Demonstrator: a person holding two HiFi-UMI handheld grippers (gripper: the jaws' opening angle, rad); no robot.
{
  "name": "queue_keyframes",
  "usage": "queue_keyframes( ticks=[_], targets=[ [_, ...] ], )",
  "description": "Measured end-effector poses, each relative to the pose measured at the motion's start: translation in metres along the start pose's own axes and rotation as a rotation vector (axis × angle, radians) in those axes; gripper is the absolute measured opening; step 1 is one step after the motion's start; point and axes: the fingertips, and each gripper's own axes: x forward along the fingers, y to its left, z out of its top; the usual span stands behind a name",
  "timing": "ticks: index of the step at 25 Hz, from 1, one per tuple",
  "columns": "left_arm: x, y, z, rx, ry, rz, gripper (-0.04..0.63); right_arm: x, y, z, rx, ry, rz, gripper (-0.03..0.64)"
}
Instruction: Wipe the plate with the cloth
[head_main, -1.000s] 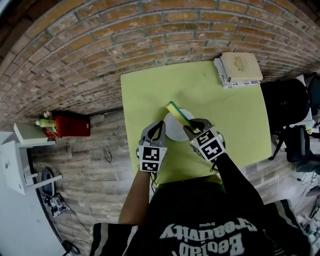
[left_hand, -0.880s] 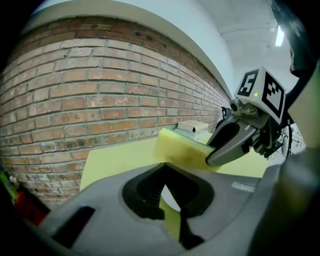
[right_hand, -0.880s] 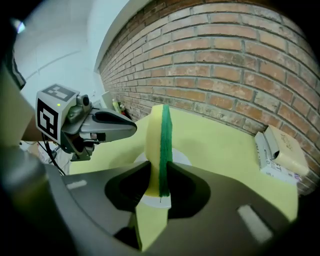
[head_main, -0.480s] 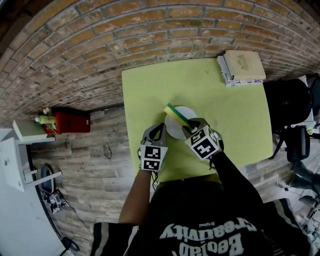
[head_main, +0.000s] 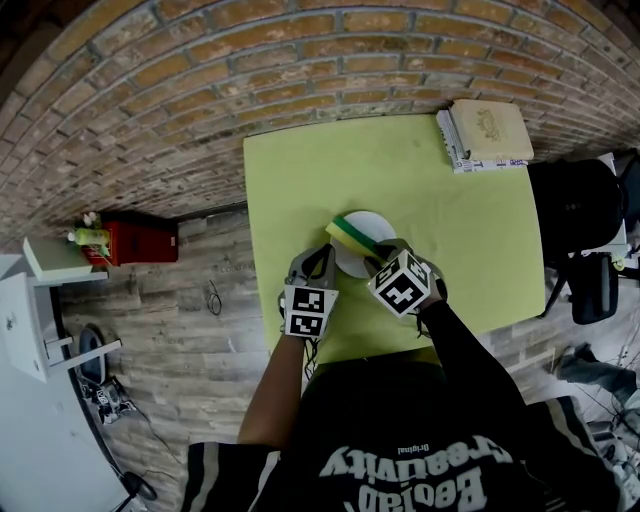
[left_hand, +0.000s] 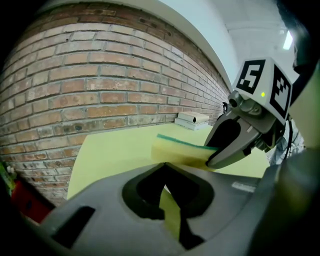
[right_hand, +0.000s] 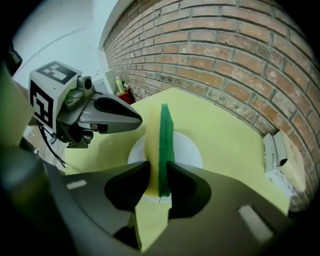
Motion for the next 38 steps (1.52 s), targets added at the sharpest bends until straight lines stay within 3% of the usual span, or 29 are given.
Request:
queue_keyframes(
  ticks=[6,22,38],
  targets=[
    [0.006,-0.001,-0.013,-0.02,0.03,-0.004,0.008,0.002,-0.004,0.001,0.02,0.015,0.023,0.12],
    [0.018,-0.003,-0.035,-0.024,0.098,-0.024,0.008,-0.009,-0.018,-0.004,0.065,0.058,-0.053,0.12],
    [0.02,-0.005,-0.034,0.003,0.106,-0.035,0.008,-0.027,-0.05,-0.031,0.154,0.084,-0.135,0.12]
  ],
)
